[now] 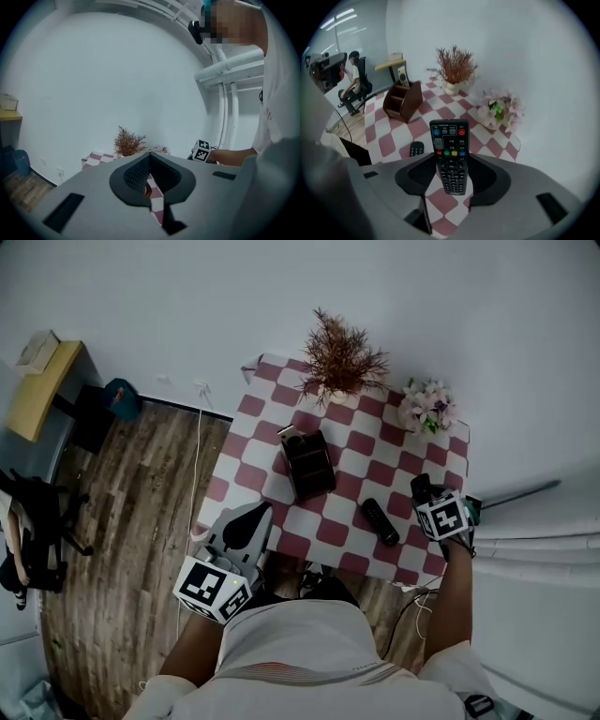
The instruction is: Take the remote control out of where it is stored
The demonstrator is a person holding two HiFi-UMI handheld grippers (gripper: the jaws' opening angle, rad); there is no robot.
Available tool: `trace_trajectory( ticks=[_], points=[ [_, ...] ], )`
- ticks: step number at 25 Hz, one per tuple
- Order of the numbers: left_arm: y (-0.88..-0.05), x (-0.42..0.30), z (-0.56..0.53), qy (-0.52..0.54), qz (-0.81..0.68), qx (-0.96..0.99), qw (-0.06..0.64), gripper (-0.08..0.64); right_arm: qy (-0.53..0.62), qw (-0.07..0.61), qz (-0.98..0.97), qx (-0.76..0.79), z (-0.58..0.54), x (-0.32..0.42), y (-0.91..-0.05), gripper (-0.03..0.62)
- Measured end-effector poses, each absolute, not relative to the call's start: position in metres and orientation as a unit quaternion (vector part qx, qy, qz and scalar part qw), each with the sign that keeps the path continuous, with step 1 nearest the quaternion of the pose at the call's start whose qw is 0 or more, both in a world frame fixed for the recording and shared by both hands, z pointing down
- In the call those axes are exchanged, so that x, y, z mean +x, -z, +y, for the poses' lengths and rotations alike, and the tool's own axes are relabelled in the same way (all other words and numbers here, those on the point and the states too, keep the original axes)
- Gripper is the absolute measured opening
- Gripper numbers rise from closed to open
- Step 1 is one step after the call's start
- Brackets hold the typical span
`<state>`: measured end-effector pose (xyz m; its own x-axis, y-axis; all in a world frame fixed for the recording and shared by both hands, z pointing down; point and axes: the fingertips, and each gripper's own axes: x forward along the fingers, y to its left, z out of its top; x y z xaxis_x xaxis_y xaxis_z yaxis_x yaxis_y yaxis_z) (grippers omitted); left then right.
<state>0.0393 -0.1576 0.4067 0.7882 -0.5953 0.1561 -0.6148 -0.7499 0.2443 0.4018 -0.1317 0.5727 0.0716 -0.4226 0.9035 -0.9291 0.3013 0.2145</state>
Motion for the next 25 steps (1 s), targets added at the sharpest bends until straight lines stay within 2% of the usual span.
trace_trajectory(
  ticks=[4,8,15,25],
  points=[
    [-0.412,0.044,-0.157,-0.039,-0.332,0.931,0.145,0.006,-0.285,0.577,-0.611,0.461,-0.128,0.410,-0.617,0.219],
    [-0.417,0.038,-0.159,-0.045,-0.352,0.923,0.150,0.005,-0.300,0.617,-0.604,0.406,-0.133,0.408,-0.646,0.219],
    [-0.423,0.032,-0.161,-0.042,-0.378,0.912,0.155,0.005,-0.316,0.647,-0.602,0.345,-0.144,0.397,-0.683,0.218],
    [-0.425,0.020,-0.165,-0.036,-0.401,0.902,0.156,0.005,-0.318,0.650,-0.597,0.345,-0.145,0.395,-0.699,0.219]
  ],
)
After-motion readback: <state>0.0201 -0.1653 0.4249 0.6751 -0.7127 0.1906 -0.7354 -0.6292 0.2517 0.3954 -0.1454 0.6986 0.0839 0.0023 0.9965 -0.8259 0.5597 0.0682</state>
